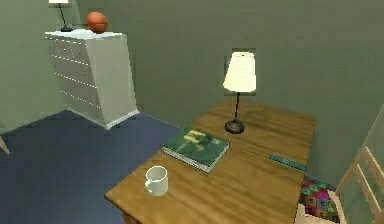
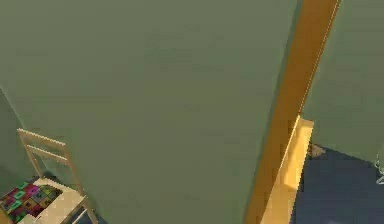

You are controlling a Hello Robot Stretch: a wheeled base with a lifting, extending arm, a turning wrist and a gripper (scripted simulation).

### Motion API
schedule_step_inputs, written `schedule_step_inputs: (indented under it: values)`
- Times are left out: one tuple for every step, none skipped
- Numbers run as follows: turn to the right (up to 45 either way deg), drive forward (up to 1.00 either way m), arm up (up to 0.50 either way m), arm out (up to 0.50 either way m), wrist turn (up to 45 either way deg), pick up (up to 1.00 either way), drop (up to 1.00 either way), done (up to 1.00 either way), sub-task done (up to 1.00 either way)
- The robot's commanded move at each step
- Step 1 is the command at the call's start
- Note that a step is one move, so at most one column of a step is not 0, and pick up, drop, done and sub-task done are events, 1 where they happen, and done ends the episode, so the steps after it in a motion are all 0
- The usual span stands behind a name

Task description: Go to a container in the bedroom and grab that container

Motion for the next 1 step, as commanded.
schedule_step_inputs:
  values:
    - [-45.0, 0.00, 0.00, 0.00, 0.0, 0.00, 0.00, 0.00, 0.00]
